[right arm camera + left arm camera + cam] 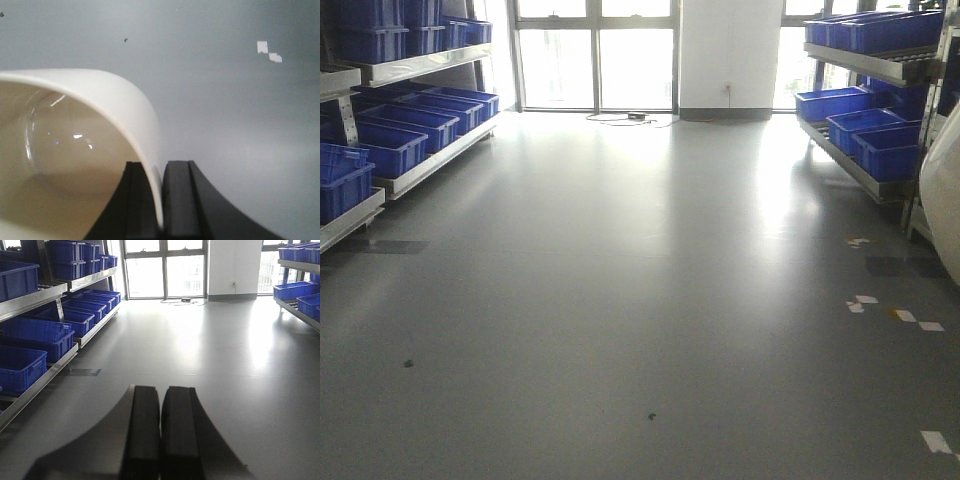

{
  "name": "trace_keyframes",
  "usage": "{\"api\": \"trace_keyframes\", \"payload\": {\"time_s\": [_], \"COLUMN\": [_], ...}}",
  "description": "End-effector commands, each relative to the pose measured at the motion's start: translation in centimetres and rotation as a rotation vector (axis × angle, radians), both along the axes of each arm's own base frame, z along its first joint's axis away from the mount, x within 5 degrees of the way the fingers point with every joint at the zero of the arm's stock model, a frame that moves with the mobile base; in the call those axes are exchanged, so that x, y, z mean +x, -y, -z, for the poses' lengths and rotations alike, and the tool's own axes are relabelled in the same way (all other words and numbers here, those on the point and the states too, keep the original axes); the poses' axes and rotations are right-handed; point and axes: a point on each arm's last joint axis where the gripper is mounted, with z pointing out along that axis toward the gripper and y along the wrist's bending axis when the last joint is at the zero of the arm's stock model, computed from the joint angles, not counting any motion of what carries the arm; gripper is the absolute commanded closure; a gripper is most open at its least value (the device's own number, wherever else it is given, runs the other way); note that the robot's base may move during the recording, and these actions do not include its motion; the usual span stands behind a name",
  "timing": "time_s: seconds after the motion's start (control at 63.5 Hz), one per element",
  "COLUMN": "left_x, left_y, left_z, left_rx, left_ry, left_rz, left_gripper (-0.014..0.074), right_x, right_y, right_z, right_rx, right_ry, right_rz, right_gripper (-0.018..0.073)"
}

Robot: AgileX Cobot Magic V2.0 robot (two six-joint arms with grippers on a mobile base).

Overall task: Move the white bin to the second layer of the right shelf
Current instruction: 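Drive along the aisle past the blue-bin racks carrying the bin, then drive toward the window and turn to the roller-shelf rack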

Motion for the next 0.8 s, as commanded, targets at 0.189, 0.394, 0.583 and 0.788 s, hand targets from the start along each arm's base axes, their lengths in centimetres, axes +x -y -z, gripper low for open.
{"api": "trace_keyframes", "payload": {"time_s": [0.189, 0.394, 0.583, 0.788], "left_x": [0.03, 0.03, 0.03, 0.03], "left_y": [-0.03, -0.03, -0.03, -0.03], "left_z": [0.41, 0.41, 0.41, 0.41], "left_rx": [-0.011, -0.011, -0.011, -0.011], "left_ry": [0.060, 0.060, 0.060, 0.060], "left_rz": [-0.001, -0.001, -0.001, -0.001], "left_gripper": [0.0512, 0.0512, 0.0512, 0.0512], "right_x": [0.38, 0.38, 0.38, 0.38], "right_y": [0.06, 0.06, 0.06, 0.06], "right_z": [-1.44, -1.44, -1.44, -1.44], "right_rx": [0.006, 0.006, 0.006, 0.006], "right_ry": [0.102, 0.102, 0.102, 0.102], "right_rz": [0.012, 0.012, 0.012, 0.012], "right_gripper": [0.0493, 0.0493, 0.0493, 0.0493]}}
